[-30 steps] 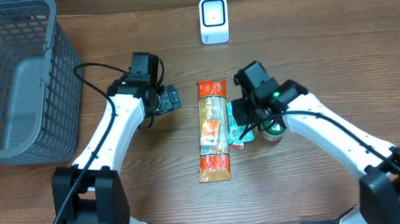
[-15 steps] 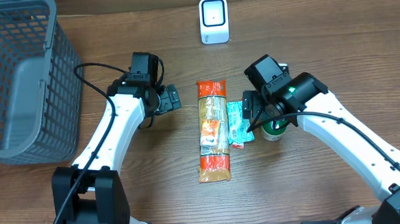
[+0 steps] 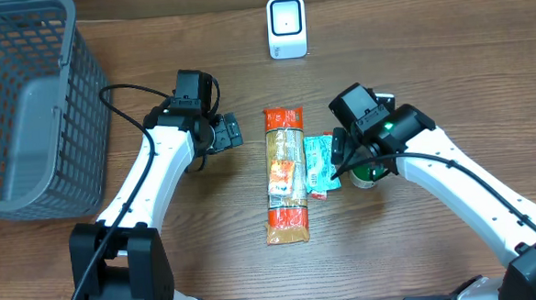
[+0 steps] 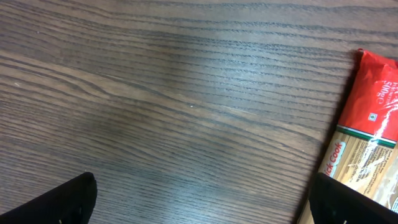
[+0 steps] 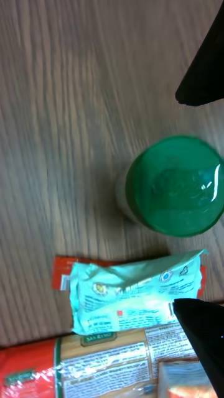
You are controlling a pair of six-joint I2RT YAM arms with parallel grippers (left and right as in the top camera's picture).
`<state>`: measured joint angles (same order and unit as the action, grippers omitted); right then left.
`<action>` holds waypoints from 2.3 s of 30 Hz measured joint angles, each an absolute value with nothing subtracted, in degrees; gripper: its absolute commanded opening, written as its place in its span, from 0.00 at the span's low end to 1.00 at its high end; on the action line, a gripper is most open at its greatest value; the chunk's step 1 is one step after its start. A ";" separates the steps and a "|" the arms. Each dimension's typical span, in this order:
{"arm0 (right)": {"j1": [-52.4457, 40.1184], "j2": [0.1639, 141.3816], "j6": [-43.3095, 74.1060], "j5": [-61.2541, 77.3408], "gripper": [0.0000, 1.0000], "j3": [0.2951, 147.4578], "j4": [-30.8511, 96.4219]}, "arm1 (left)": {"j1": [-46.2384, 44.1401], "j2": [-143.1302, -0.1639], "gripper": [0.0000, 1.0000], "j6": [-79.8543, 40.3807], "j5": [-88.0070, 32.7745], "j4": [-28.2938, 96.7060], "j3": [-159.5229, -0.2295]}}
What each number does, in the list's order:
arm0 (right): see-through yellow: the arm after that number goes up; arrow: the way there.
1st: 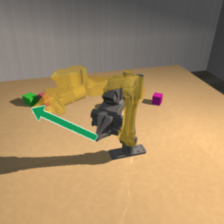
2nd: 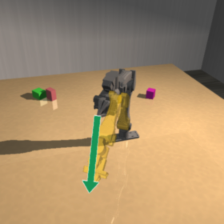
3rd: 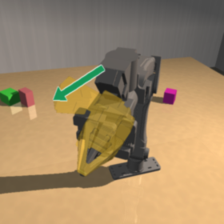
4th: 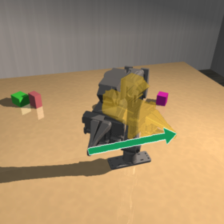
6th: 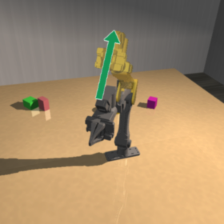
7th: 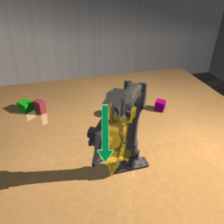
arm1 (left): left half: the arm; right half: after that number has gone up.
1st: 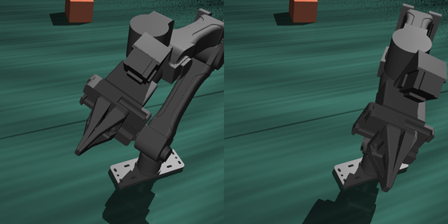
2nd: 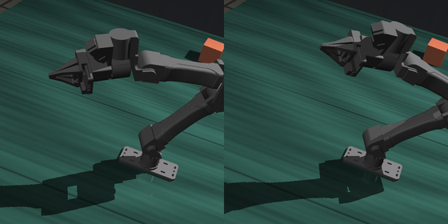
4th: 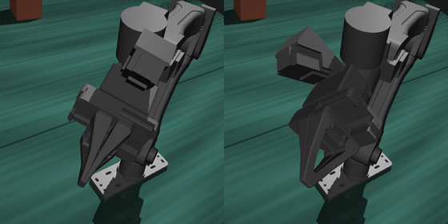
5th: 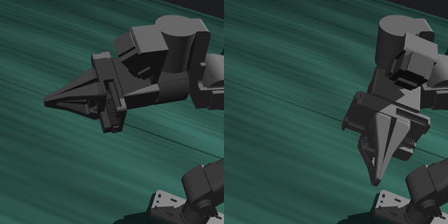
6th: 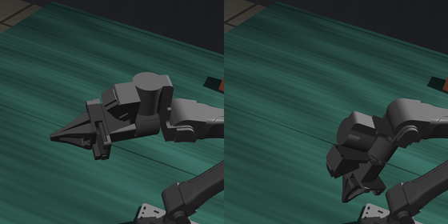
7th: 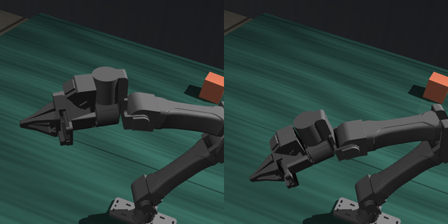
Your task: Scan the item barcode
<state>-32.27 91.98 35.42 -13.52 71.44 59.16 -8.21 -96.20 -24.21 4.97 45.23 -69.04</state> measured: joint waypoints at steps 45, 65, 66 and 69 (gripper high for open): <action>-32.23 91.98 29.61 -19.53 1.00 60.71 50.19 | -8.21 -96.20 1.00 -24.21 4.97 45.23 -69.04; -25.47 92.05 19.42 -7.44 0.98 73.10 60.97 | -8.21 -96.20 1.00 -24.21 4.97 45.23 -69.04; -25.47 92.05 19.44 -7.44 0.98 72.51 60.90 | -8.21 -96.20 1.00 -24.21 4.97 45.21 -69.04; -25.47 92.12 19.42 -7.29 0.98 70.94 60.62 | -8.21 -96.20 1.00 -24.21 4.97 45.23 -69.04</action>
<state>-25.47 92.12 19.42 -7.29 70.94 60.62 -8.21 -96.20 -24.21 4.97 45.23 -69.04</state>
